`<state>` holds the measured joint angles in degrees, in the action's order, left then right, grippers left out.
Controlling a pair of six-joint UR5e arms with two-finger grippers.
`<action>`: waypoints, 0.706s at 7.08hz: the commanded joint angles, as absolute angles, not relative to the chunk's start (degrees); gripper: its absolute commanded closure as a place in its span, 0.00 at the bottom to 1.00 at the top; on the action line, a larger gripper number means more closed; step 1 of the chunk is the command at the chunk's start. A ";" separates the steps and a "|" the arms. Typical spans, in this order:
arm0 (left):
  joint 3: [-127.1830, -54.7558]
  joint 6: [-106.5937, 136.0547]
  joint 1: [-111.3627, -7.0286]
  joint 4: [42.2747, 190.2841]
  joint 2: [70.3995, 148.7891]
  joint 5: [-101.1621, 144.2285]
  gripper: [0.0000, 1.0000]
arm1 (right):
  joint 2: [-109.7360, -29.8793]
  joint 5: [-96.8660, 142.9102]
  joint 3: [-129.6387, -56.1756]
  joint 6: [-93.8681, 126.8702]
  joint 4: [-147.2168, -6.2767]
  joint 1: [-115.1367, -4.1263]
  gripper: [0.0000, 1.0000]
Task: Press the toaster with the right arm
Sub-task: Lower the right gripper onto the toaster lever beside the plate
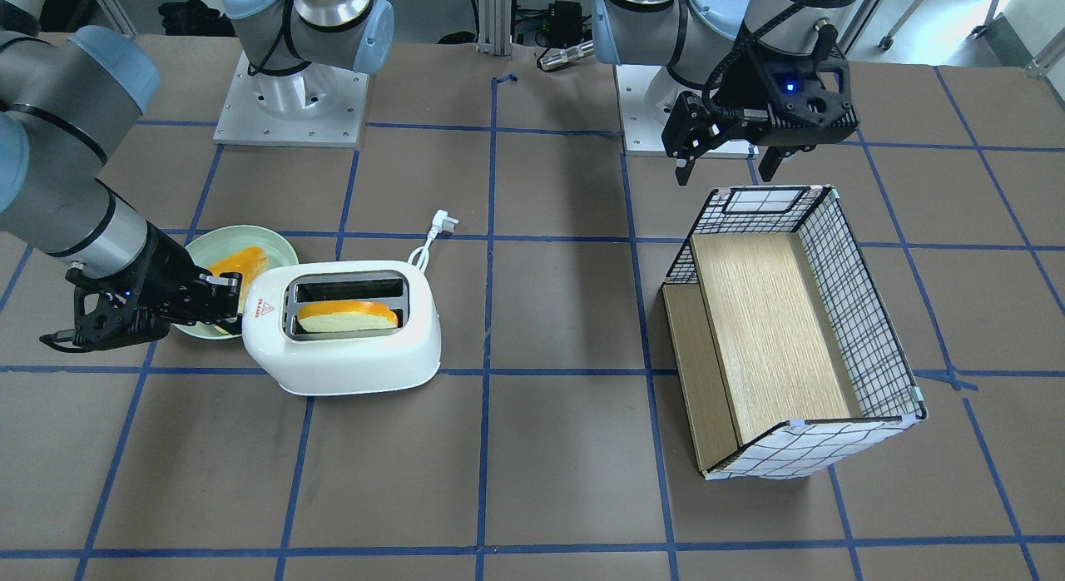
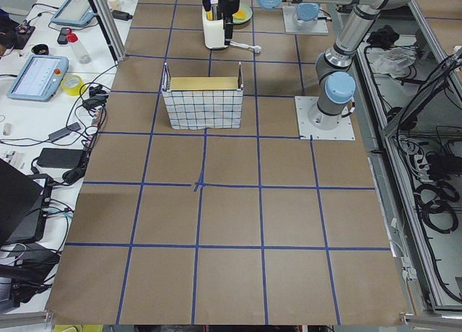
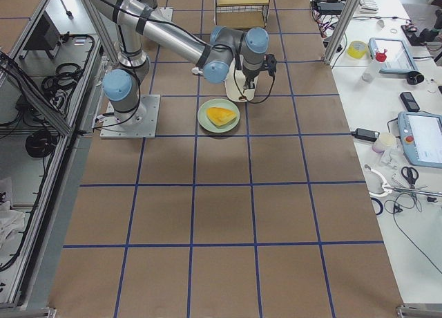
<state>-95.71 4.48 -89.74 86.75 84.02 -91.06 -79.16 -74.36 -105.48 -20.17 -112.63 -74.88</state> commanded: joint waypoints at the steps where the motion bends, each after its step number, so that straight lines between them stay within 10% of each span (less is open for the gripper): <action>1: -95.71 4.48 -89.74 86.75 84.02 -91.05 0.00 | -79.10 -75.23 -105.38 -20.65 -111.88 -74.79 1.00; 5: -95.71 4.48 -89.74 86.75 84.02 -91.05 0.00 | -79.36 -76.45 -104.42 -22.33 -111.45 -74.79 1.00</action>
